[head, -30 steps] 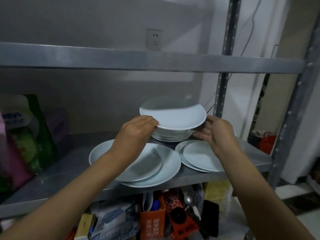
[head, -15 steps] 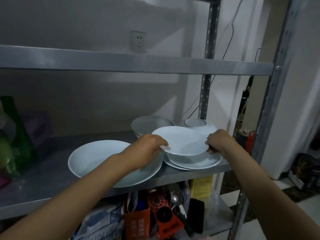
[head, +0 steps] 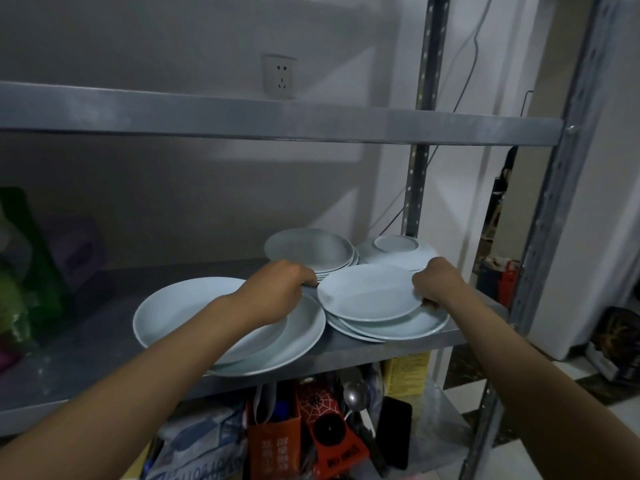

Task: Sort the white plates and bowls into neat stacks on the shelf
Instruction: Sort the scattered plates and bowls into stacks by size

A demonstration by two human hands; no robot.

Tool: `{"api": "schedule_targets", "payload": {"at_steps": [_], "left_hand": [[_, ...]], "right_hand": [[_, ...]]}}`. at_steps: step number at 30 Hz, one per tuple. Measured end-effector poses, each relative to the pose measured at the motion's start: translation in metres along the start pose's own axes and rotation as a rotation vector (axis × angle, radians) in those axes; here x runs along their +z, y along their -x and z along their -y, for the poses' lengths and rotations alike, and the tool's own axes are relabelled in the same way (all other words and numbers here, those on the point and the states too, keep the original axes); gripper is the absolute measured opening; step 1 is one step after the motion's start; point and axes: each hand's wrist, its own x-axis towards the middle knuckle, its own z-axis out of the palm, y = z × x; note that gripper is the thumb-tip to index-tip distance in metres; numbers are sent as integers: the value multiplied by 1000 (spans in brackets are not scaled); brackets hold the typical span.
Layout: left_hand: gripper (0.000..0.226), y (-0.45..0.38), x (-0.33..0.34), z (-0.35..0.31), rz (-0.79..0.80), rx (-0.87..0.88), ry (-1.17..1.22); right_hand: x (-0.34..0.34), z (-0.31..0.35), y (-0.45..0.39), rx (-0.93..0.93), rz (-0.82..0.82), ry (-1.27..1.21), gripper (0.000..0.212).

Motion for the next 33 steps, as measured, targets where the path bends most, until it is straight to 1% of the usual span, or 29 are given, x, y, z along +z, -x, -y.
{"api": "schedule_targets", "payload": {"at_steps": [2, 5, 8, 11, 14, 15, 17, 20, 24, 27, 30, 33], "left_hand": [[38, -4, 3, 1, 3, -7, -8], [36, -10, 6, 2, 2, -41, -31], [32, -18, 10, 7, 17, -67, -85], [27, -25, 15, 14, 56, -96, -121], [23, -35, 19, 24, 103, -125, -168], [23, -40, 20, 27, 112, -135, -178], [21, -49, 22, 32, 128, -155, -181], [16, -64, 28, 42, 169, -168, -195], [27, -84, 32, 50, 199, -157, -242], [40, -93, 39, 48, 239, -161, -218], [39, -98, 46, 51, 235, -156, -247], [35, -104, 52, 54, 283, -188, -210]], "right_hand": [[2, -1, 0, -43, -43, 48, 19], [5, 0, 0, -64, -22, 171, 16], [7, -6, -3, -79, -11, 209, 16], [7, -8, -3, -111, -54, 241, 13], [7, 1, -3, -168, -131, 260, 20], [8, 6, -1, -214, -154, 249, 21], [13, 17, 1, -316, -199, 209, 12], [25, 30, 2, -446, -241, 183, 24], [39, 44, -7, -610, -245, 165, 20], [48, 46, -12, -677, -211, 125, 22], [55, 43, -13, -735, -195, 77, 25], [53, 38, -14, -765, -231, 13, 21]]}}
